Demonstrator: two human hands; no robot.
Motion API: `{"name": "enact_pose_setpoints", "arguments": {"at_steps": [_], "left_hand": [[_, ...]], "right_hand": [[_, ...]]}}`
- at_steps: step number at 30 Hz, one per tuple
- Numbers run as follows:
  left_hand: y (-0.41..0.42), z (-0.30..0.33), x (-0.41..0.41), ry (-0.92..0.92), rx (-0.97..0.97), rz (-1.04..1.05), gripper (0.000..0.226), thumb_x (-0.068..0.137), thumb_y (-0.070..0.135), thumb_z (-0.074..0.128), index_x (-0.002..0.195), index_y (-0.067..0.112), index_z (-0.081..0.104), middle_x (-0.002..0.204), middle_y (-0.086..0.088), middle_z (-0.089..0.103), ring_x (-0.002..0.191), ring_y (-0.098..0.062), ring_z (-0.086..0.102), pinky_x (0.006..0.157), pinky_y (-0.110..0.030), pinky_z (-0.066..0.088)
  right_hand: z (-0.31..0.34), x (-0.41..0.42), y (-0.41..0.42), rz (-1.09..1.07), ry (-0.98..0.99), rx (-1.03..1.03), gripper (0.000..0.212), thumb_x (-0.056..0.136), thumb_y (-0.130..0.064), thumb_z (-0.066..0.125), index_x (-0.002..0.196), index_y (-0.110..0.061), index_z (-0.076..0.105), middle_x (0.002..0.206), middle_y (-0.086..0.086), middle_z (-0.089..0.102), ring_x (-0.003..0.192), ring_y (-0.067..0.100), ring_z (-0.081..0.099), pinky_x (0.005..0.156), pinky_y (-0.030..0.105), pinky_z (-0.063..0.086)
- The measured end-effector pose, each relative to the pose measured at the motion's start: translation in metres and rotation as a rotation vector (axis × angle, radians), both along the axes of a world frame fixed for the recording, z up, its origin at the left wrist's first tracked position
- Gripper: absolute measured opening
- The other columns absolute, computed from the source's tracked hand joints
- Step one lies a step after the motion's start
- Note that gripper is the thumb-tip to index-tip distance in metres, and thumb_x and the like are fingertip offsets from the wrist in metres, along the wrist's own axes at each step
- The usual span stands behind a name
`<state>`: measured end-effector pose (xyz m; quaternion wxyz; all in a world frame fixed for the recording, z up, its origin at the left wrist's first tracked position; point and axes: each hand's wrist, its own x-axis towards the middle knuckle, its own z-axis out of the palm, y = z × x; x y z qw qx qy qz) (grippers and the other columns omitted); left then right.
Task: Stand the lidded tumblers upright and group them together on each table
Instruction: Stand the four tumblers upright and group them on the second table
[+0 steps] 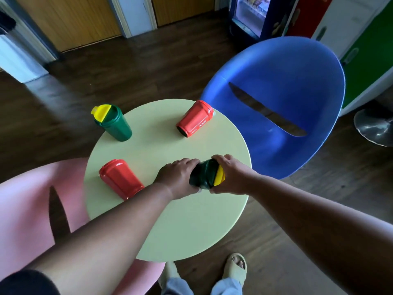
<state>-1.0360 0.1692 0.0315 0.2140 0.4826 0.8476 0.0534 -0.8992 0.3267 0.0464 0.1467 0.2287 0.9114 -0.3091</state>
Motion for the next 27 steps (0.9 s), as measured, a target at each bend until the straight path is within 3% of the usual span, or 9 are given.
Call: {"name": "enact_pose_setpoints", "arguments": {"at_steps": [7,13,17,22,27], "left_hand": [[-0.036,0.006,-0.033,-0.108,0.097,0.168,0.064,0.064,0.048,0.084,0.117,0.023,0.058,0.112,0.002,0.066,0.104,-0.022,0.063,0.081,-0.034,0.052],[-0.061,0.007,-0.046,-0.163,0.158,0.268,0.073,0.060,0.050,0.087,0.120,0.026,0.053,0.109,0.003,0.070,0.100,-0.022,0.066,0.077,-0.032,0.053],[-0.069,0.011,-0.049,-0.181,0.178,0.283,0.082,0.062,0.049,0.087,0.129,0.026,0.047,0.111,0.001,0.071,0.102,-0.024,0.067,0.077,-0.034,0.053],[-0.077,0.022,-0.051,-0.130,0.115,0.254,0.091,0.064,0.056,0.084,0.139,0.029,0.040,0.122,0.002,0.068,0.110,-0.025,0.065,0.083,-0.035,0.054],[-0.083,0.025,-0.052,-0.115,0.085,0.258,0.089,0.059,0.067,0.075,0.133,0.034,0.039,0.116,0.005,0.070,0.107,-0.024,0.066,0.081,-0.038,0.056]], "right_hand": [[0.019,-0.047,-0.034,0.067,0.078,-0.016,0.096,0.066,-0.046,0.082,0.146,-0.030,0.033,0.124,0.002,0.039,0.100,0.025,0.056,0.081,0.040,0.056],[0.020,-0.072,-0.056,0.133,0.114,0.006,0.095,0.065,-0.052,0.083,0.144,-0.029,0.037,0.125,0.006,0.040,0.112,0.028,0.049,0.089,0.038,0.051],[0.020,-0.082,-0.064,0.142,0.095,0.024,0.097,0.066,-0.051,0.082,0.147,-0.027,0.034,0.129,0.006,0.039,0.117,0.026,0.044,0.085,0.032,0.044],[0.023,-0.087,-0.071,0.164,0.066,0.034,0.098,0.068,-0.052,0.081,0.149,-0.026,0.031,0.132,0.005,0.039,0.121,0.025,0.042,0.091,0.038,0.048],[0.024,-0.088,-0.078,0.172,0.034,0.028,0.098,0.071,-0.052,0.077,0.150,-0.029,0.026,0.135,0.002,0.038,0.124,0.025,0.041,0.091,0.043,0.050]]}}
